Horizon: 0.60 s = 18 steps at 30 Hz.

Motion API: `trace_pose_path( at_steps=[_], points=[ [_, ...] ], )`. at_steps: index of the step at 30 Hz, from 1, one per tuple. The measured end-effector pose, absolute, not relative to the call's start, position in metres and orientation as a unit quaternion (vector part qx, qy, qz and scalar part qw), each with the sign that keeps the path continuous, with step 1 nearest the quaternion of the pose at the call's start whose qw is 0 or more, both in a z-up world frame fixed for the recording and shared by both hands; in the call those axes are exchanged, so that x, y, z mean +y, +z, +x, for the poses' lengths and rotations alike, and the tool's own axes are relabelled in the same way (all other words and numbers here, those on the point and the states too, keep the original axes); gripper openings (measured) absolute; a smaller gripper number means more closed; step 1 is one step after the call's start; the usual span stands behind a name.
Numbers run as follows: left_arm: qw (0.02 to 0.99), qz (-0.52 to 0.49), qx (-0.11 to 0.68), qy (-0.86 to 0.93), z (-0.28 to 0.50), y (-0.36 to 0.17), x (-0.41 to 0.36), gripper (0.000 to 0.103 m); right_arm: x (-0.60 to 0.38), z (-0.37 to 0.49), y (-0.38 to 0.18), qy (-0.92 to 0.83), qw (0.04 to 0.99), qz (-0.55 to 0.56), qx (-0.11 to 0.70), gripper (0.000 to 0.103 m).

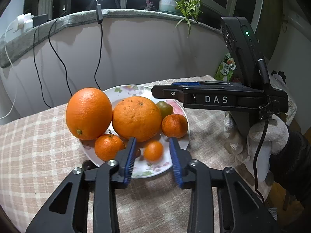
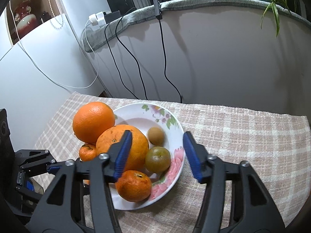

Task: Organize fruits
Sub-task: 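Open the right tool onto the plate while the left tool releases its tangerine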

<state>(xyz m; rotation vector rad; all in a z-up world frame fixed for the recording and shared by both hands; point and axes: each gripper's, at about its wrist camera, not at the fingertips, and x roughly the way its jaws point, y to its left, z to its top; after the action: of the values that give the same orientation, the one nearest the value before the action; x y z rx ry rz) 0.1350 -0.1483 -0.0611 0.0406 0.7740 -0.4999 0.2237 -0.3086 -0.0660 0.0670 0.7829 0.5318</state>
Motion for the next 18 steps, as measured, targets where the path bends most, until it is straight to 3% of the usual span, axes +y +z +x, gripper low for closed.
trace_pose_path(
  at_steps=[3,5,9,13,18],
  points=[
    [0.897,0.020,0.371,-0.238,0.134,-0.060,-0.147,0.046,-0.307,0.222,-0.066,0.254,0.890,0.027,0.377,0.062],
    [0.898,0.021,0.369,-0.238,0.134,-0.060,-0.147,0.050,-0.306,0.220,-0.065,0.253,0.892,0.024,0.374,0.071],
    [0.900,0.025,0.366,-0.236,0.132,-0.059,-0.147,0.060,-0.304,0.216,-0.061,0.249,0.895,0.022,0.368,0.076],
    [0.901,0.025,0.365,-0.233,0.130,-0.058,-0.146,0.060,-0.304,0.213,-0.058,0.247,0.898,0.022,0.363,0.086],
    [0.903,0.023,0.362,-0.230,0.128,-0.057,-0.143,0.064,-0.304,0.210,-0.054,0.243,0.900,0.022,0.362,0.090]
  ],
)
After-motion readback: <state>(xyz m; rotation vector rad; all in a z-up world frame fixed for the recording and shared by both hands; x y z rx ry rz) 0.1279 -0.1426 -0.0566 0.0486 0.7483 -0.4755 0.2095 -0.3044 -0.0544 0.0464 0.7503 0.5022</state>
